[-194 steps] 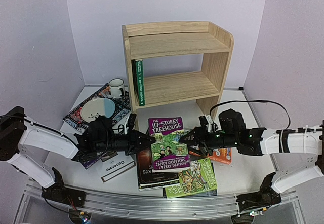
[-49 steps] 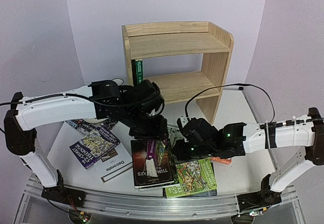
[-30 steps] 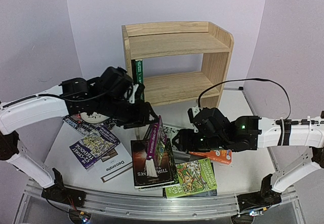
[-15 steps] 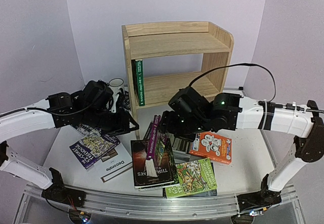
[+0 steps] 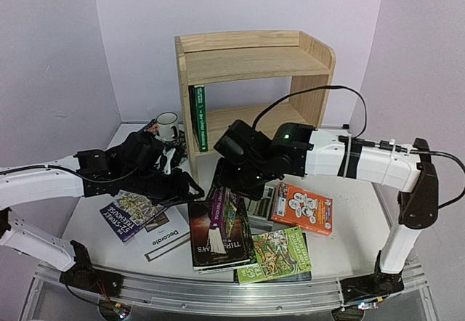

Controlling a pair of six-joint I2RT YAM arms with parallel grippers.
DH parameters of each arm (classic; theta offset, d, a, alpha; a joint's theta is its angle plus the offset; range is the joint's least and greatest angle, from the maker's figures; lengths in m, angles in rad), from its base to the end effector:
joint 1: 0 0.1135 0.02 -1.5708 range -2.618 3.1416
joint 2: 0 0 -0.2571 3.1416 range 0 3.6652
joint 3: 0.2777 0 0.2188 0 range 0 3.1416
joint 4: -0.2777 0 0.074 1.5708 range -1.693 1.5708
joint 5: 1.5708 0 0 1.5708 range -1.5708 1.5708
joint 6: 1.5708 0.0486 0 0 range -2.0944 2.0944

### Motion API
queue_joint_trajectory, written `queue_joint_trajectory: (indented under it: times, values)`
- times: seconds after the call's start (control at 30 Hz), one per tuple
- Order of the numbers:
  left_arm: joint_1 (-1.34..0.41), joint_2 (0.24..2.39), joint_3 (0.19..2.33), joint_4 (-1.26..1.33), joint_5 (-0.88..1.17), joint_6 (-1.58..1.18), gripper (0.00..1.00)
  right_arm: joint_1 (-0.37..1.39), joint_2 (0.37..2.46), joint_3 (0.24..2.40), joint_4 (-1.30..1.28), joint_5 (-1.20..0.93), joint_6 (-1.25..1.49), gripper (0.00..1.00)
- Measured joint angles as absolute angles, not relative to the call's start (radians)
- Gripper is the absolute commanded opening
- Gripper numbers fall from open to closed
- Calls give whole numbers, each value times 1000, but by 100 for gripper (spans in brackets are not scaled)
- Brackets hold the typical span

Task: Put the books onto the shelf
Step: Pick up the book from the book pile.

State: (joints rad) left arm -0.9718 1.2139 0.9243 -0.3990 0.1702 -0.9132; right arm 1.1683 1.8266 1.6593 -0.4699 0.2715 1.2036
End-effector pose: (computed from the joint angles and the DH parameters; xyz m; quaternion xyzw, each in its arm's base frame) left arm 0.1303 -0.2054 0.2743 0.0627 0.8996 -0.3893 0.1878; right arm 0.1685 0.3626 0.3145 0.0765 0.8836 0.3679 0.2794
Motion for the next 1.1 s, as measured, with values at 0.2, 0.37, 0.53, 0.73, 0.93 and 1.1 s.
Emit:
queue_joint_trajectory:
  times: [0.2, 0.37, 0.53, 0.73, 0.93, 1.1]
  values:
    - [-972, 1257, 907, -324, 220, -907, 39, 1174, 1922, 1777, -570, 284, 1225, 55]
    - [-972, 1291, 897, -286, 258, -902, 38, 1174, 1935, 1812, -622, 292, 1228, 46]
    - [-972, 1305, 893, -267, 279, -889, 39, 1174, 1952, 1846, -641, 293, 1231, 44]
    - [-972, 1306, 893, -246, 291, -887, 39, 1174, 1967, 1849, -656, 292, 1230, 39]
    - [-972, 1311, 893, -234, 295, -887, 39, 1175, 1981, 1852, -667, 287, 1232, 17]
    - [-972, 1309, 888, -235, 293, -887, 39, 1175, 1977, 1850, -684, 299, 1224, 4]
